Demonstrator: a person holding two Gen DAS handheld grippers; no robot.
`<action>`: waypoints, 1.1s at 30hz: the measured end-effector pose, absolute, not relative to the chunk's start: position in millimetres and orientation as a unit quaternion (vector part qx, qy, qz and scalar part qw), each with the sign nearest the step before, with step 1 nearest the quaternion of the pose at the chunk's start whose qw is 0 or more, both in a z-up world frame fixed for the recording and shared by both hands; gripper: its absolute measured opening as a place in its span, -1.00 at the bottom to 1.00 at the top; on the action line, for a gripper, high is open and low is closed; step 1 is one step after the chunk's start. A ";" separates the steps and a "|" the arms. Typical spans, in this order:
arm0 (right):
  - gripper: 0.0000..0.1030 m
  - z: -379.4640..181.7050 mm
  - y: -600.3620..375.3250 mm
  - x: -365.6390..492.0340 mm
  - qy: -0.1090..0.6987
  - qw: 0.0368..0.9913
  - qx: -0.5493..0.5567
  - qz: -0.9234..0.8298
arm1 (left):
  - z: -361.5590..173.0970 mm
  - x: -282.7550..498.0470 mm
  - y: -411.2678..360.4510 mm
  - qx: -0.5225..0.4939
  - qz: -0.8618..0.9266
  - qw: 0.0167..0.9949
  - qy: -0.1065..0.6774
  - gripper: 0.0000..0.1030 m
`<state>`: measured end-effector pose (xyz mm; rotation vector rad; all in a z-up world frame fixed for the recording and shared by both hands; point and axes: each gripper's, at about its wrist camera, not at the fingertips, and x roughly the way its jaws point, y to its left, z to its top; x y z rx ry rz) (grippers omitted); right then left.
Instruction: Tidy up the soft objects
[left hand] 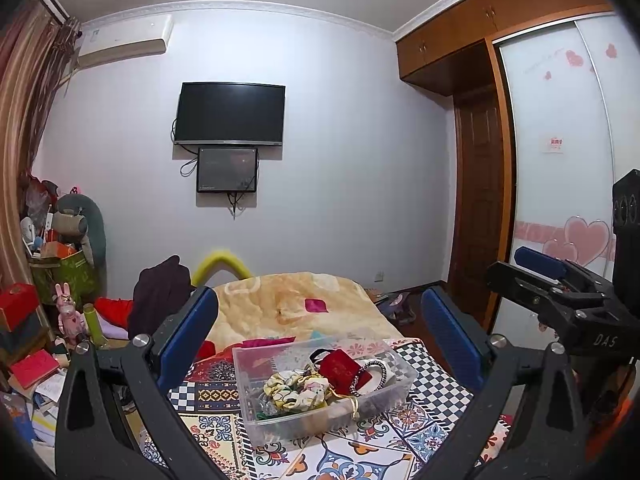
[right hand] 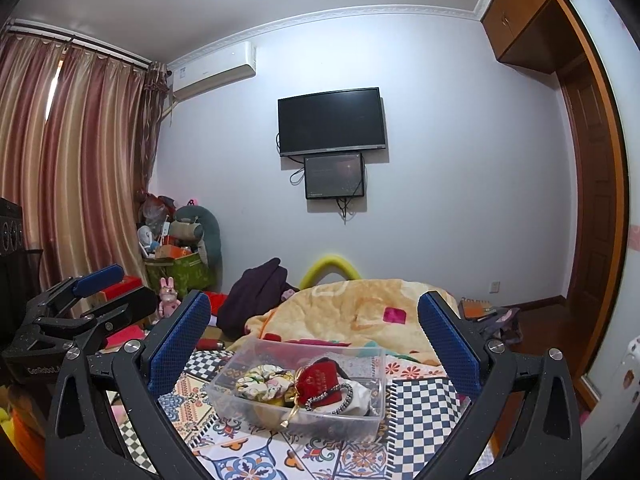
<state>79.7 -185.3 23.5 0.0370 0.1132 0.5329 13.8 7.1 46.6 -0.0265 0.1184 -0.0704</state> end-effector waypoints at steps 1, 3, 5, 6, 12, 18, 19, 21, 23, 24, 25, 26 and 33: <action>1.00 23.2 -185.6 80.1 0.056 0.963 0.018 0.263 | 46.8 13.7 6.9 -0.014 -0.035 0.998 0.058 1.00; 1.00 23.3 -185.7 80.1 0.056 0.963 0.019 0.263 | 46.8 13.3 7.0 -0.014 -0.035 0.998 0.059 1.00; 1.00 23.4 -185.9 80.6 0.058 0.963 0.019 0.264 | 46.9 13.4 6.8 -0.014 -0.034 0.998 0.058 1.00; 1.00 23.8 -186.1 80.7 0.058 0.963 0.020 0.264 | 46.9 13.5 6.5 -0.013 -0.034 0.998 0.058 1.00; 1.00 24.8 -187.6 80.2 0.057 0.962 0.019 0.265 | 45.2 14.1 5.7 -0.015 -0.036 0.997 0.060 1.00; 1.00 24.8 -186.4 80.2 0.057 0.962 0.017 0.265 | 44.8 14.4 5.4 -0.015 -0.038 0.997 0.061 1.00; 1.00 24.2 -186.2 79.9 0.057 0.963 0.017 0.264 | 44.8 14.8 4.9 -0.016 -0.040 0.997 0.061 1.00; 1.00 24.3 -186.3 79.8 0.057 0.963 0.017 0.264 | 44.3 14.7 4.9 -0.017 -0.041 0.997 0.061 1.00; 1.00 24.2 -186.2 79.9 0.057 0.963 0.017 0.264 | 44.1 15.2 5.3 -0.019 -0.043 0.997 0.062 1.00; 1.00 24.2 -186.3 80.0 0.058 0.962 0.017 0.265 | 44.0 15.3 5.5 -0.019 -0.044 0.997 0.062 1.00; 1.00 24.4 -186.2 80.1 0.059 0.962 0.017 0.265 | 44.0 15.6 6.0 -0.020 -0.045 0.997 0.063 1.00; 1.00 24.2 -185.9 80.0 0.059 0.962 0.017 0.265 | 43.8 15.4 6.2 -0.019 -0.048 0.997 0.063 1.00; 1.00 23.8 -185.7 80.2 0.058 0.962 0.016 0.265 | 43.9 13.2 6.5 -0.017 -0.047 0.997 0.061 1.00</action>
